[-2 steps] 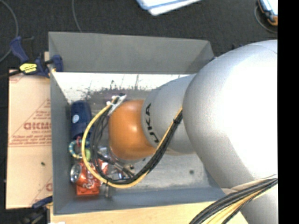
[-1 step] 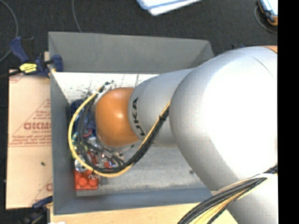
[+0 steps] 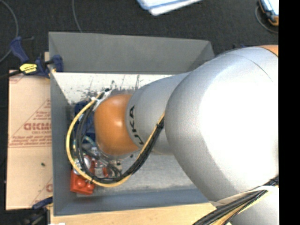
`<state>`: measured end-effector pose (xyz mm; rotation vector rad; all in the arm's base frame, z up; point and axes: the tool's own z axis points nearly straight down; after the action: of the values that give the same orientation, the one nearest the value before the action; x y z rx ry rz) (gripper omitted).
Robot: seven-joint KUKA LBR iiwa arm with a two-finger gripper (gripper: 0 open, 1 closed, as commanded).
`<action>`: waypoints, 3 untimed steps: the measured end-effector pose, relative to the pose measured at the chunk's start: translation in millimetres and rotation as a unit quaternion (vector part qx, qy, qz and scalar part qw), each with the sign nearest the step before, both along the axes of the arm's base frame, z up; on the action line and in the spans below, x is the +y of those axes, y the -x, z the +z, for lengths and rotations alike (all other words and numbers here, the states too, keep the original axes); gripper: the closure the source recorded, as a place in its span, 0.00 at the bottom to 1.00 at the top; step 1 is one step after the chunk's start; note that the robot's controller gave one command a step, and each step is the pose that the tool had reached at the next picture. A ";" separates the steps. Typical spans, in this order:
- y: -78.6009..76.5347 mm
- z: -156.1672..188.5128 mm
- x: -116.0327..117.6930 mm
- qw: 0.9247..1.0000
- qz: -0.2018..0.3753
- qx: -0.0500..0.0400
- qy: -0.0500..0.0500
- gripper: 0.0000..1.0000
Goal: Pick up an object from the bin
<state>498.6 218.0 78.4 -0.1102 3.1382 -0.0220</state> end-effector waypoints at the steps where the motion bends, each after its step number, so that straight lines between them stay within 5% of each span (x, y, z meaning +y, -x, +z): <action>1: 0.0 0.0 0.0 1.000 0.000 0.000 0.000 1.00; 2: -1.8 119.3 -1.0 1.000 0.015 -0.001 0.000 1.00; 3: -1.9 119.3 -1.1 1.000 0.015 -0.001 0.000 1.00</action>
Offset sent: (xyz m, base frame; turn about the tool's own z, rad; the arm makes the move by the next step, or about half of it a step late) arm 0.0009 -0.0007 0.1189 -0.0276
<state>500.5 216.9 197.8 -0.1578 3.1343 -0.0224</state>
